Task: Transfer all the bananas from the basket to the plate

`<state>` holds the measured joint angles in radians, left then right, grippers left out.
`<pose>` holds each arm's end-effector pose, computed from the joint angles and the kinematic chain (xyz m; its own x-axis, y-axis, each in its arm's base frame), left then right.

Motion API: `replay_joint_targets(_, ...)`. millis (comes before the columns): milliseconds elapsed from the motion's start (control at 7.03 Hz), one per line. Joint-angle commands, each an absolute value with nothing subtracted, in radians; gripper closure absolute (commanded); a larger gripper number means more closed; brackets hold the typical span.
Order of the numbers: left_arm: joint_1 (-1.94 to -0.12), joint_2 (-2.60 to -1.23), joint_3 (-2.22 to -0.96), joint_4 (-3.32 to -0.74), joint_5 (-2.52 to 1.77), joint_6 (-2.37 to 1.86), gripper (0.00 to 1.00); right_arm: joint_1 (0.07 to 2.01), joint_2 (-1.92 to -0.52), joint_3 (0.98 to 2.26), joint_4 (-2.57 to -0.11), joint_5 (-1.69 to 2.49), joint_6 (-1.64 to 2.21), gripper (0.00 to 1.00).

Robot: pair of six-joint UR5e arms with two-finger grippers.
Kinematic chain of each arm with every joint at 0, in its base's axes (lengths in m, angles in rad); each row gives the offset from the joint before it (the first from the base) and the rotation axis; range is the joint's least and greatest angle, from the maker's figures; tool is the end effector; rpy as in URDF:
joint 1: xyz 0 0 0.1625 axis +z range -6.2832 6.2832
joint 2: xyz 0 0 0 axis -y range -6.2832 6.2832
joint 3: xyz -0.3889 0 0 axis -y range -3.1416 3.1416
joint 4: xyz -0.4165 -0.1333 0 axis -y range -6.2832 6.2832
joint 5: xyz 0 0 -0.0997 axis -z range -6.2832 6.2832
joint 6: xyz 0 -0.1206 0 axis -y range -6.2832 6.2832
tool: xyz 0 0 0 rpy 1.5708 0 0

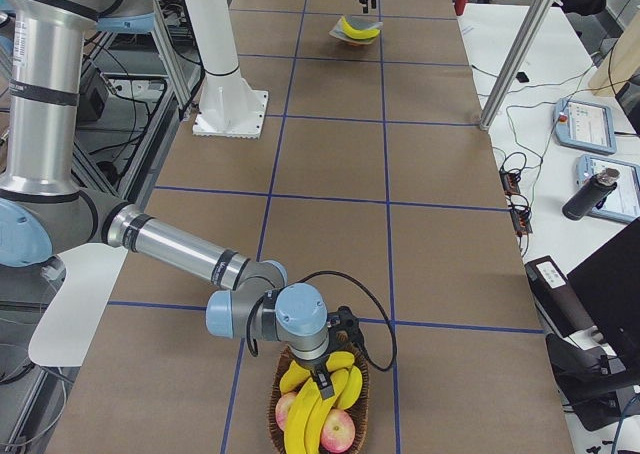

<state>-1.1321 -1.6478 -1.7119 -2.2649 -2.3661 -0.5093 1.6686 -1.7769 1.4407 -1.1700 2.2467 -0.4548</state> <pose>0.1970 -0.5309 0.4329 0.4707 0.4359 -0.7671 -0.0349 0.8780 0.4774 0.0985 -0.4115 0.7680 0.7438 -0.4039 0.5325 0.2553 0.9080 0.3322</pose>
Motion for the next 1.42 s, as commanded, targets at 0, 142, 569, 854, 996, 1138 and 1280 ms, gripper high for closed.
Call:
replay_joint_targets(0,-1.134,-1.646,-1.716,-2.269,-2.364,-0.508,0.00,1.671,-1.782,1.443,-1.140,2.252,-0.256,0.10)
replay_joint_targets(142,-1.134,-1.646,-1.717,-2.269,-2.361,-0.508,0.00,1.671,-1.811,1.453,-1.138,2.243,-0.220,0.15)
replay_joint_targets(569,-1.132,-1.646,-1.718,-2.273,-2.361,-0.508,0.00,1.667,-1.879,1.466,-1.017,2.171,-0.138,0.16)
replay_joint_targets(854,-1.132,-1.647,-1.718,-2.273,-2.359,-0.508,0.00,1.642,-1.888,1.465,-0.970,2.146,-0.143,0.15)
replay_joint_targets(996,-1.132,-1.647,-1.718,-2.273,-2.359,-0.508,0.00,1.616,-1.888,1.471,-0.968,2.146,-0.129,0.15)
replay_joint_targets(1138,-1.132,-1.646,-1.718,-2.273,-2.359,-0.506,0.00,1.597,-1.894,1.500,-0.968,2.146,-0.106,0.13)
replay_joint_targets(1280,-1.132,-1.644,-1.718,-2.275,-2.359,-0.506,0.00,1.577,-1.919,1.538,-0.972,2.143,-0.079,0.13)
